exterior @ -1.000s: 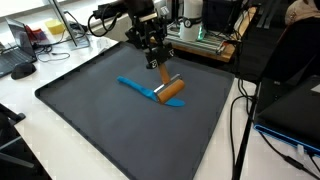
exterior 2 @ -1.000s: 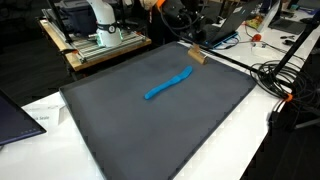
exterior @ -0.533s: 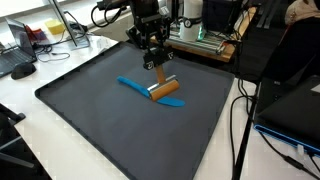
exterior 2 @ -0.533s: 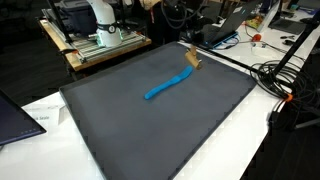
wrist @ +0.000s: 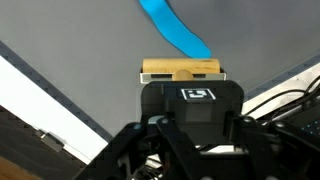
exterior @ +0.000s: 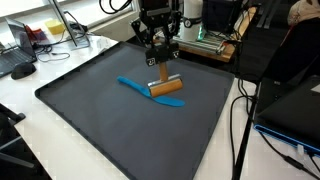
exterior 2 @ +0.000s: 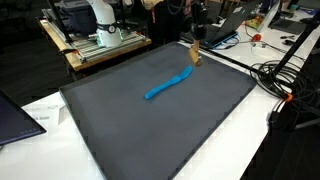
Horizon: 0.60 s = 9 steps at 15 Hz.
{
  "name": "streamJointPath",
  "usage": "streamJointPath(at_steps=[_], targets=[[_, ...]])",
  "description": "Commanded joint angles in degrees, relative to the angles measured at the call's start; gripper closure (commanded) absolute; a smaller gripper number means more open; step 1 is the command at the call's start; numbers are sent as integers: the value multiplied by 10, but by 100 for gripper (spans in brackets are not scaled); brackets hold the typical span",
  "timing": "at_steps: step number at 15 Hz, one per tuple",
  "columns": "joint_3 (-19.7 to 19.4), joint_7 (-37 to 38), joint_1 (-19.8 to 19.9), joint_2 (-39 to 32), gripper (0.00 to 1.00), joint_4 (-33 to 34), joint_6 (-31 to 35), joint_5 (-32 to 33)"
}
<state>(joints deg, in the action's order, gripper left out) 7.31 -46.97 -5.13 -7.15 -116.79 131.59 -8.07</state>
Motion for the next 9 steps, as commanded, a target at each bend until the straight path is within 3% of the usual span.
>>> streamJointPath(at_steps=[1,5,9], targets=[[0,112,-14,0,78,22,-12,64],[6,212,-26,-9,78,41,-35,122],[12,281,-35,-30,78,73,-63,134]])
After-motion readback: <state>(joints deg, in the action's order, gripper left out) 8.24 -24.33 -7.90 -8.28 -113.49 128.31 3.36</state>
